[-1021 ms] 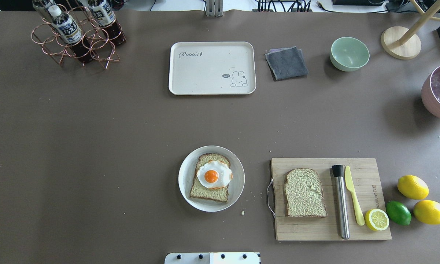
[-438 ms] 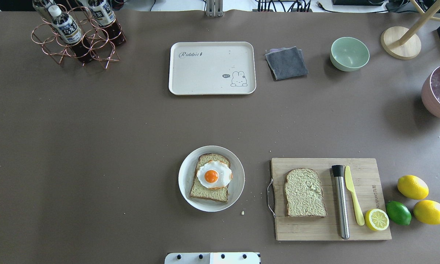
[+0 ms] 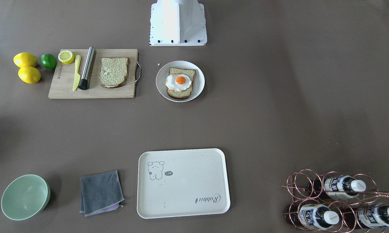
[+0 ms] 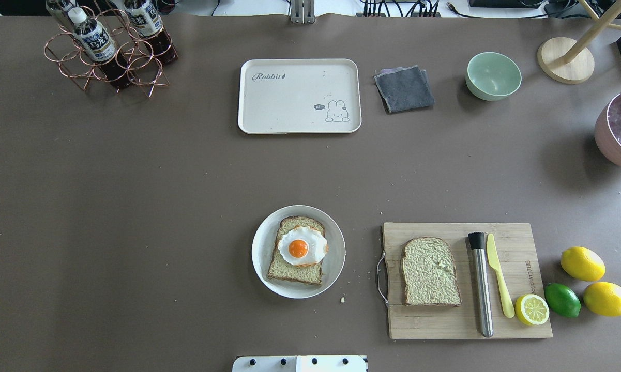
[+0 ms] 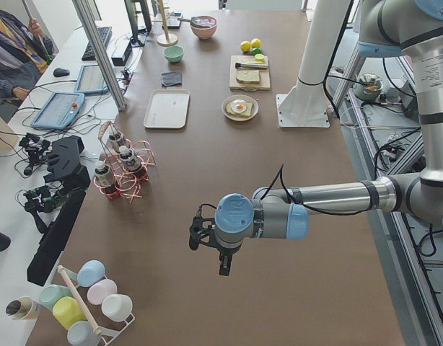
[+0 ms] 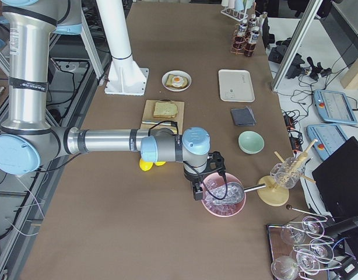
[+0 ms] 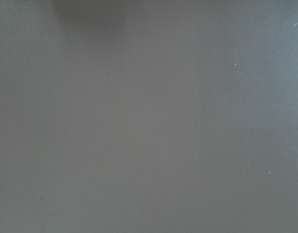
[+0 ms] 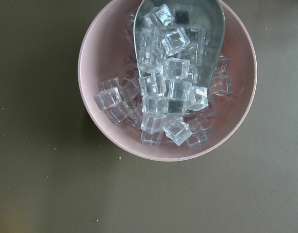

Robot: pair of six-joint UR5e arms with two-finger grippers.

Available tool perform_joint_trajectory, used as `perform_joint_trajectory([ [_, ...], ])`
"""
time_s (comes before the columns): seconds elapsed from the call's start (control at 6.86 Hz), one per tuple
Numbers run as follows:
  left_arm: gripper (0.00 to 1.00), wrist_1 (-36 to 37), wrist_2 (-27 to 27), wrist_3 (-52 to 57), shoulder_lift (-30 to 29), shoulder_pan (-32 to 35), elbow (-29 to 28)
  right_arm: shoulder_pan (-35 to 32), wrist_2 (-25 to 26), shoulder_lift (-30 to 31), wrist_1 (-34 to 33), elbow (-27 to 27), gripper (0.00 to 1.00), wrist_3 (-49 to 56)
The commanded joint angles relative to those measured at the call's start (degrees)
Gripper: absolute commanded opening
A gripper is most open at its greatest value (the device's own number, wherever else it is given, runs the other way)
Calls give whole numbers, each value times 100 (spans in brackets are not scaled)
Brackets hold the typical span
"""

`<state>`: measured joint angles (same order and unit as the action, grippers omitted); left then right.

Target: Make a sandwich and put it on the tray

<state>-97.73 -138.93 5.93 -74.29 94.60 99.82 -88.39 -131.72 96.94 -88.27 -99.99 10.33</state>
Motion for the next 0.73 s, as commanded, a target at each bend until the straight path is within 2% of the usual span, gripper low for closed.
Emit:
perform_joint_trajectory([
  [0.0,97,-18,-3,-21,-6,-3,11,5,-2,0,3,6,100,13],
  [0.58,97,-53,-3,13,2,-3,-24,6,-46,114,3,14,100,39],
])
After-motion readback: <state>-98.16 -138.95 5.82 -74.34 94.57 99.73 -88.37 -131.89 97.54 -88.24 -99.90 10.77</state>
